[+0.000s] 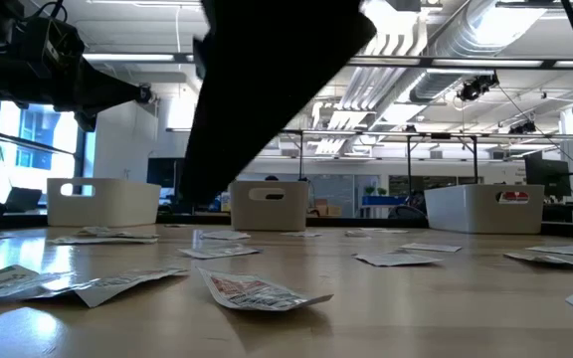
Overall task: Pick & Place First Aid Supplies
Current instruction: Put the orange pad into the right gray bin
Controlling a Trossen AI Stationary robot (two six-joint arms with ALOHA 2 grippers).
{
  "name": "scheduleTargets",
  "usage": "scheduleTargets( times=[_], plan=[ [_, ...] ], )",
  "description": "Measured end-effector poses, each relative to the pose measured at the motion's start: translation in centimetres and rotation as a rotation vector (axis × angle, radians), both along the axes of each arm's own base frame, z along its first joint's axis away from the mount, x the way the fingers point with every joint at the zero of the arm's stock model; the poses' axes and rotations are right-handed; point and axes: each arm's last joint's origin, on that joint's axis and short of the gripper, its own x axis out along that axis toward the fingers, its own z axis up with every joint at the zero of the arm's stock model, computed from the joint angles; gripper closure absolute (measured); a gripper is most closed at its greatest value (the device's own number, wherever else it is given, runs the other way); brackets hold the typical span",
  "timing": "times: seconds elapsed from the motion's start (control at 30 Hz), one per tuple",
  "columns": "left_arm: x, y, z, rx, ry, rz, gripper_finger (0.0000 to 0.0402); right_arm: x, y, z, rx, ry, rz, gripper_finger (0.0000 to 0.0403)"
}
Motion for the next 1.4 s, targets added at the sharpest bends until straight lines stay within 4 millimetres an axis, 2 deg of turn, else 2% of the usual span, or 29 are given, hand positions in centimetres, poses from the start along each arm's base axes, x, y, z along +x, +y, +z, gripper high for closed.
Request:
scheduleTargets(
  times=[0.23,0.37,0.57,0.87,1.07,1.23,1.4],
  plan=[
    [0.0,0.0,0.0,0.000,0.000,0.000,0.0401,0.5,-2.4,-2.1,0.037,0.046,0.008,0.0270],
    [0.0,0.0,0.0,0.000,0.000,0.000,0.0401,1.0,-3.1,-2.0,0.072,0.043,0.036,0.0270],
    [0.0,0.0,0.0,0.000,0.000,0.000,0.0401,1.0,-3.2,-2.0,0.060,0.038,0.126,0.0270],
    [0.0,0.0,0.0,0.000,0.000,0.000,0.0401,1.2,-3.2,-2.1,0.053,0.027,0.167,0.0270],
    [0.0,0.0,0.0,0.000,-0.001,0.001,0.0401,1.3,-3.3,-3.5,0.091,0.029,0.210,0.0270],
    [0.0,0.0,0.0,0.000,0.000,0.000,0.0401,0.9,-4.0,-4.8,0.092,0.063,0.170,0.0272],
    [0.0,0.0,0.0,0.000,0.000,-0.001,0.0401,0.7,-4.3,-5.5,0.095,0.081,0.145,0.0301]
  ],
)
